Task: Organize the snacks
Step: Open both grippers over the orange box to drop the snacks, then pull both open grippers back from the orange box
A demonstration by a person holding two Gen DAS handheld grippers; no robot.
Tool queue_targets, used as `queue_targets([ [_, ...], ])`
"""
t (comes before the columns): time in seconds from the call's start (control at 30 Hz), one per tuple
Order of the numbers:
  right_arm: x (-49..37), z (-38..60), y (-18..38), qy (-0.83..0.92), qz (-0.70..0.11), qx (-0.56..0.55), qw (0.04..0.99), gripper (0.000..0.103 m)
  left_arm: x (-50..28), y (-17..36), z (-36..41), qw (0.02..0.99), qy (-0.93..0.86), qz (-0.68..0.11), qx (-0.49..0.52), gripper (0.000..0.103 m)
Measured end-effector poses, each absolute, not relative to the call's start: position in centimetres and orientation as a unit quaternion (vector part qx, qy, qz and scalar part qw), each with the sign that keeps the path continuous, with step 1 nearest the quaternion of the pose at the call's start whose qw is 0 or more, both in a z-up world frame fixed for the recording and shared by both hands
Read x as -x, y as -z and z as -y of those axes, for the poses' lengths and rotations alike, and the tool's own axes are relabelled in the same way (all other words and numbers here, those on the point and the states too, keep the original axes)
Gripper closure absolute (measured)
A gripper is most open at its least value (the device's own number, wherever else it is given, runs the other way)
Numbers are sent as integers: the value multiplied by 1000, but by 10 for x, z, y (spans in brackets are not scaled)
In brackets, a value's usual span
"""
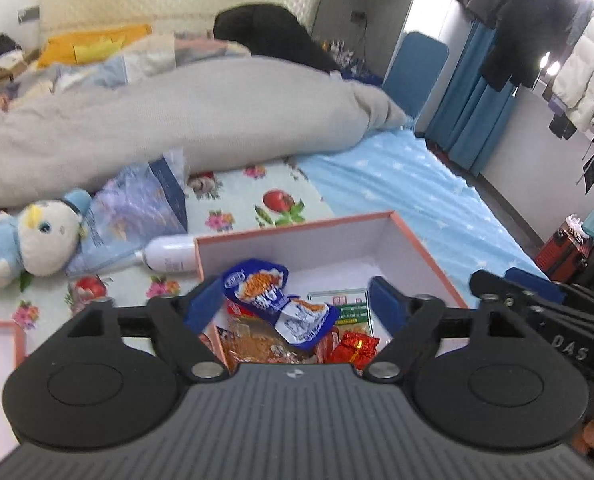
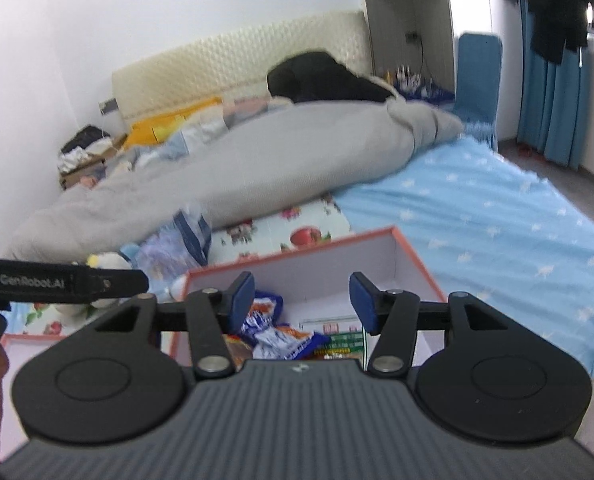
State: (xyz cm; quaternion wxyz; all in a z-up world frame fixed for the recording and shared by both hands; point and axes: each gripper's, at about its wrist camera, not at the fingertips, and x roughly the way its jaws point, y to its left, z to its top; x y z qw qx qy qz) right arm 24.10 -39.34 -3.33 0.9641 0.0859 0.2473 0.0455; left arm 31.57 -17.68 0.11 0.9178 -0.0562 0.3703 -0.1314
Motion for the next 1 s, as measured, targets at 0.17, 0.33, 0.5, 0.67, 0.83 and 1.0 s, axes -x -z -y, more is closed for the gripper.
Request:
queue_targets([
  [0.17,-213,388,12,-46,-218,-86,971,48,-286,-26,168,930,126,-340,51,4],
  [0.33,-182,386,4,-39,-200,-94,974,48,-250,-44,162,941,113,-318,38,0],
  [0.5,-153,381,-2,-35,-198,-99,975,48,-207,-57,156,945,123,-300,30,0],
  [0.67,-129,378,5,-28,-198,-108,974,48,-171,-60,150,949,121,-291,28,0],
  [0.83,-109,375,15,-22,-198,-119,973,48,-148,-46,146,949,117,-291,17,0],
  [1.0,-94,368,25,-16,-192,-105,976,48,-134,-28,141,945,109,-306,23,0],
])
